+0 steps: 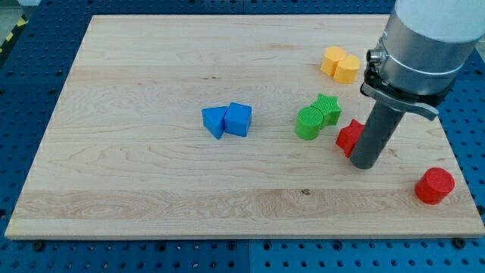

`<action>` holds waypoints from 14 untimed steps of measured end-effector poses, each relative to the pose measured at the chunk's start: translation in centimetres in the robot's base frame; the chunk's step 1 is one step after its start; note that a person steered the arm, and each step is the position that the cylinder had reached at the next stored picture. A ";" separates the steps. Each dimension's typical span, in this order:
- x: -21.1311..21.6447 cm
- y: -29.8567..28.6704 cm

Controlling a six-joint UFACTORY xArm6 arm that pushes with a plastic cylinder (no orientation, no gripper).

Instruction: Place the red star below the green star

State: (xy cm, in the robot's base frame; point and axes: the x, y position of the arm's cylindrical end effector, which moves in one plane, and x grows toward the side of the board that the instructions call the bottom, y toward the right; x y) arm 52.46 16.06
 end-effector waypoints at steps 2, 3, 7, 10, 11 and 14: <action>0.4 0.7; 0.5 1.0; -2.2 4.3; -4.5 3.1; -3.5 3.1; -3.3 1.9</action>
